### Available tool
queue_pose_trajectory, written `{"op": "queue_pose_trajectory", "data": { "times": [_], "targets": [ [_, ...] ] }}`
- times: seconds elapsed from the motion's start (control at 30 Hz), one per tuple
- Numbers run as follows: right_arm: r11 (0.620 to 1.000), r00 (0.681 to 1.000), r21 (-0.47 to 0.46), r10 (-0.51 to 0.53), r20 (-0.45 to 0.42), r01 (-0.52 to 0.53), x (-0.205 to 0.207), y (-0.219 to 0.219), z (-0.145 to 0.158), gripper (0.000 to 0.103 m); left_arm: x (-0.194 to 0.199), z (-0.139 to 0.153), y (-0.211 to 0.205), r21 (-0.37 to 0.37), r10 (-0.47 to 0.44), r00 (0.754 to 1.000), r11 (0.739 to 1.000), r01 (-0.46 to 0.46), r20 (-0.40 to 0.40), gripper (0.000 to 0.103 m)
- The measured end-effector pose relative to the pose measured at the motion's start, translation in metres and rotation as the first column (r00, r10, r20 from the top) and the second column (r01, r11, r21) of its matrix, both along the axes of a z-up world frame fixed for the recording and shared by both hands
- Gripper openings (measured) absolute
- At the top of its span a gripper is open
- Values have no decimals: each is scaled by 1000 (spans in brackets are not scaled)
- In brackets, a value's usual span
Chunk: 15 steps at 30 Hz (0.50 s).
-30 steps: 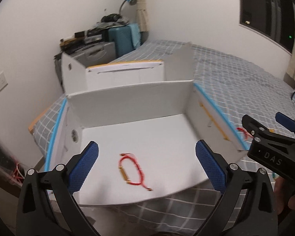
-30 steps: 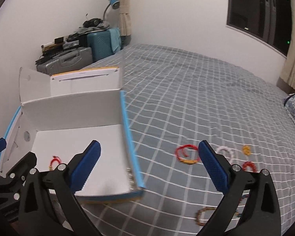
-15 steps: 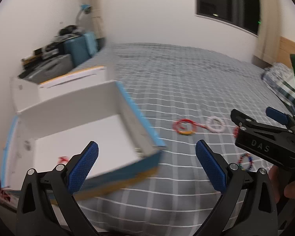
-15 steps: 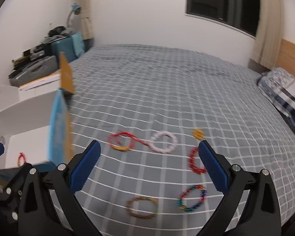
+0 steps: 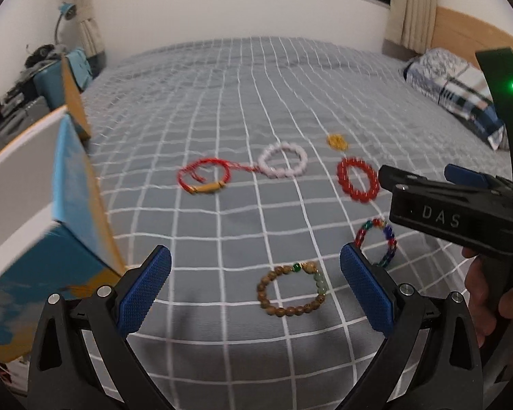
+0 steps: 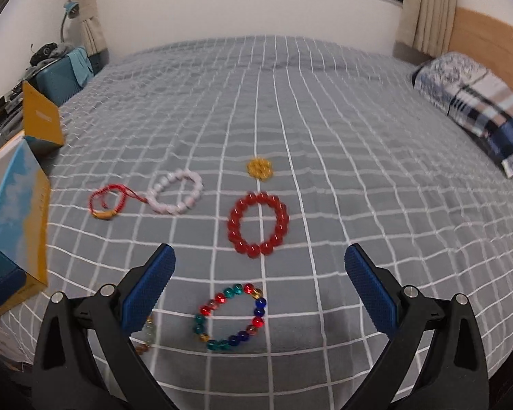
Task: Organize jewelry
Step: 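Move both tools back over the remaining bracelets on the bed, then grasp the wooden-and-green bead bracelet with the left tool while the right tool grasps the multicolour bracelet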
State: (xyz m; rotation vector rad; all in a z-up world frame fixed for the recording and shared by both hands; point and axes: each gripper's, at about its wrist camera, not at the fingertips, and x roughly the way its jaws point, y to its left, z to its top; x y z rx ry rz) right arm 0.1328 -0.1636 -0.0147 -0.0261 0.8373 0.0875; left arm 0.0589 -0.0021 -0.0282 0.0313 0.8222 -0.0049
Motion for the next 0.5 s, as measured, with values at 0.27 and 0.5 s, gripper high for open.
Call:
{"op": "queue_pose_trajectory", "data": {
  "times": [0.27, 0.5],
  "targets": [
    [999, 990, 9, 41, -138, -41, 12, 3, -51, 96, 17, -37, -2, -37, -32, 998, 999, 30, -53, 97],
    [997, 975, 20, 75, -208, -72, 9, 7, -68, 95, 22, -61, -2, -67, -49, 992, 997, 41, -113, 97]
  ]
}}
